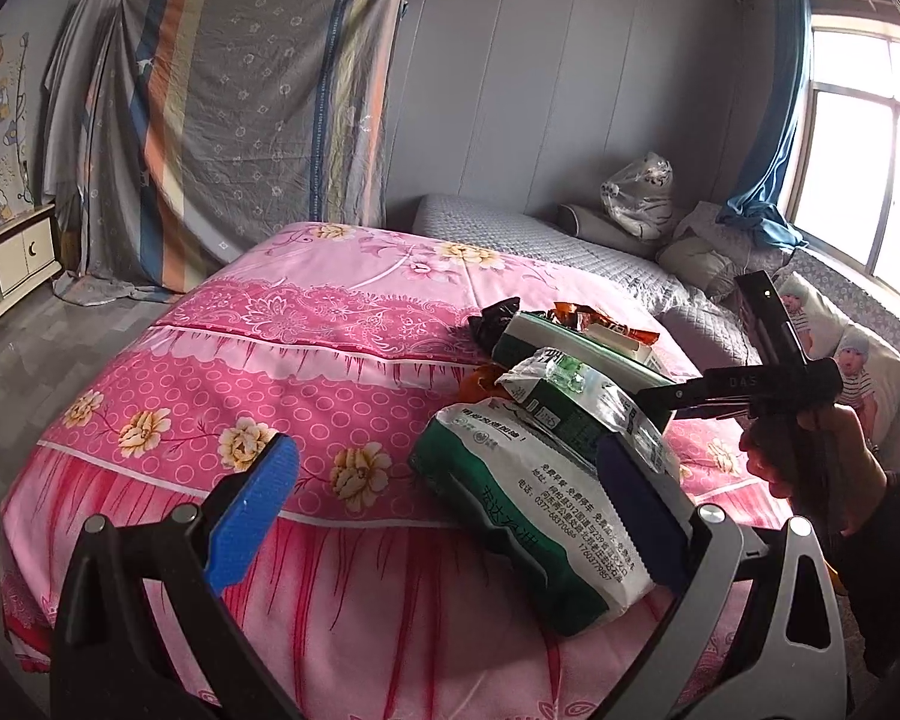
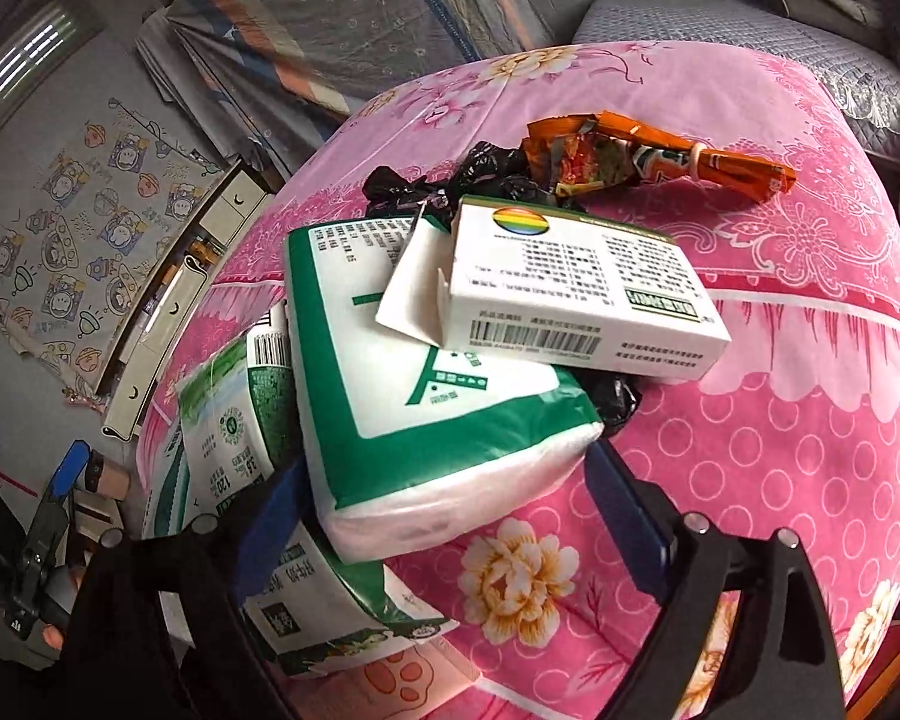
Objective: Collect trash
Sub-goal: 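Grasp the green-white tissue pack with the right tool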
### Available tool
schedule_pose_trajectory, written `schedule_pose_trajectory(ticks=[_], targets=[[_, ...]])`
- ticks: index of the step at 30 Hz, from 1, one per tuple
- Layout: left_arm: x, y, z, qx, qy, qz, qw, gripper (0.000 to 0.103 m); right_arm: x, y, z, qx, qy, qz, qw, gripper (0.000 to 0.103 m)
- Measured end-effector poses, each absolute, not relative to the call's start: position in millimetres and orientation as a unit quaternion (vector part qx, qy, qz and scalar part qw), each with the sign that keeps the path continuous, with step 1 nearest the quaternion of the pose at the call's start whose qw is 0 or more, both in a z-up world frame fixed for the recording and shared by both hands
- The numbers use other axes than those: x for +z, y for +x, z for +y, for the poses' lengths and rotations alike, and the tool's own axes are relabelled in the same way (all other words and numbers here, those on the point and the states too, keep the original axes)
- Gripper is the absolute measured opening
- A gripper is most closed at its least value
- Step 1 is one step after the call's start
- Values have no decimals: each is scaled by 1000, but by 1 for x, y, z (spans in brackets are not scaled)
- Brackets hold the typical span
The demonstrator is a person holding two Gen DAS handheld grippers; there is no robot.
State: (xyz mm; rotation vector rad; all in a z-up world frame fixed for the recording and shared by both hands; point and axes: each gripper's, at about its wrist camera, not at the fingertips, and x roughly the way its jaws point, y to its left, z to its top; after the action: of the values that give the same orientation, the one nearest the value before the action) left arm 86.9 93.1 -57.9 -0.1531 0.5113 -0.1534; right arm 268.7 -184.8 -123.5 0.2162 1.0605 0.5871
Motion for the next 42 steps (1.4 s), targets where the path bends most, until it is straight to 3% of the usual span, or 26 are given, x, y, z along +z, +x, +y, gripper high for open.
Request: schedule_pose_trajectory(ticks=[9, 11, 13, 14, 17, 33, 42], targets=[[-57, 85, 87, -79, -70, 256, 961, 95, -129, 296, -164, 277, 115, 507, 808, 90], [-56, 85, 85, -81, -71, 257, 960, 95, -131, 297, -157, 279, 110, 509, 807, 78], [-56, 85, 84, -80, -70, 258, 960, 95, -127, 292, -151, 280, 97, 502, 813, 38], [-56, 84, 84, -80, -68, 258, 961, 95, -123, 289, -150, 282, 92, 495, 817, 32], [-55, 83, 83, -78, -63, 257, 961, 95, -108, 281, -151, 298, 98, 478, 821, 3], [-56, 87, 79, -88, -74, 264, 958, 95, -44, 215, -170, 339, 82, 414, 841, 0], [-52, 84, 75, -92, -66, 256, 960, 95, 14, 170, -202, 336, 72, 339, 876, 0]])
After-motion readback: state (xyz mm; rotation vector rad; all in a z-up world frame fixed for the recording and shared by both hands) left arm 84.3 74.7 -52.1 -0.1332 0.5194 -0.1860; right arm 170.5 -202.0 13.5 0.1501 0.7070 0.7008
